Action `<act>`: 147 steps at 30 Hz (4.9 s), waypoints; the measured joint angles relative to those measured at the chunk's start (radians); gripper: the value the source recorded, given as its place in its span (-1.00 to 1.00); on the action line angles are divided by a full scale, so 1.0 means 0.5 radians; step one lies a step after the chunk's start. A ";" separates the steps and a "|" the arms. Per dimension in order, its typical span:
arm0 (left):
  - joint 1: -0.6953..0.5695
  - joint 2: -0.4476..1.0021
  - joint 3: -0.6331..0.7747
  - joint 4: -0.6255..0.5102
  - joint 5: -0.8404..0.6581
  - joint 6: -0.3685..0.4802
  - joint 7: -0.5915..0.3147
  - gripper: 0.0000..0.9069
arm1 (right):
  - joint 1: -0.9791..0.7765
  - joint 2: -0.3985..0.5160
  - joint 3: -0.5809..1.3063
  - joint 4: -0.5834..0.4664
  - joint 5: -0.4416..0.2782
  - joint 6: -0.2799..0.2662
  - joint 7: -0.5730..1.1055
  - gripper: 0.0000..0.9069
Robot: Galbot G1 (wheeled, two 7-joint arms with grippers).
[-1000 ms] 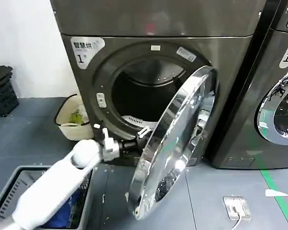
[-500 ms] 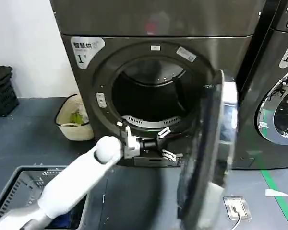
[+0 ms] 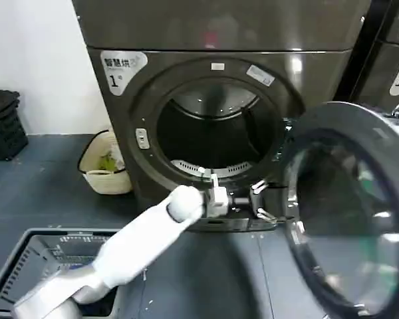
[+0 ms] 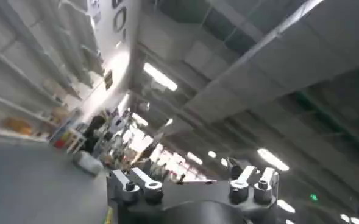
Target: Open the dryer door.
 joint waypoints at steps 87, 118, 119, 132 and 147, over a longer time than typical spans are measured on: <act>-1.024 1.815 1.034 -0.821 2.329 -1.467 0.159 1.00 | 0.047 0.000 -0.024 -0.015 0.570 -0.068 -0.278 1.00; -0.887 2.075 0.956 -0.614 2.615 -1.463 0.047 1.00 | 0.046 0.000 -0.061 -0.036 0.584 0.032 -0.320 1.00; -0.864 2.082 0.942 -0.612 2.628 -1.463 0.048 1.00 | 0.046 0.000 -0.065 -0.033 0.584 0.034 -0.322 1.00; -0.397 2.206 0.550 -0.615 2.676 -1.463 0.086 1.00 | 0.044 0.000 -0.073 -0.047 0.575 0.030 -0.310 1.00; 0.370 2.378 -0.188 -0.672 2.660 -1.463 0.083 1.00 | 0.053 0.000 -0.101 -0.047 0.577 0.035 -0.312 1.00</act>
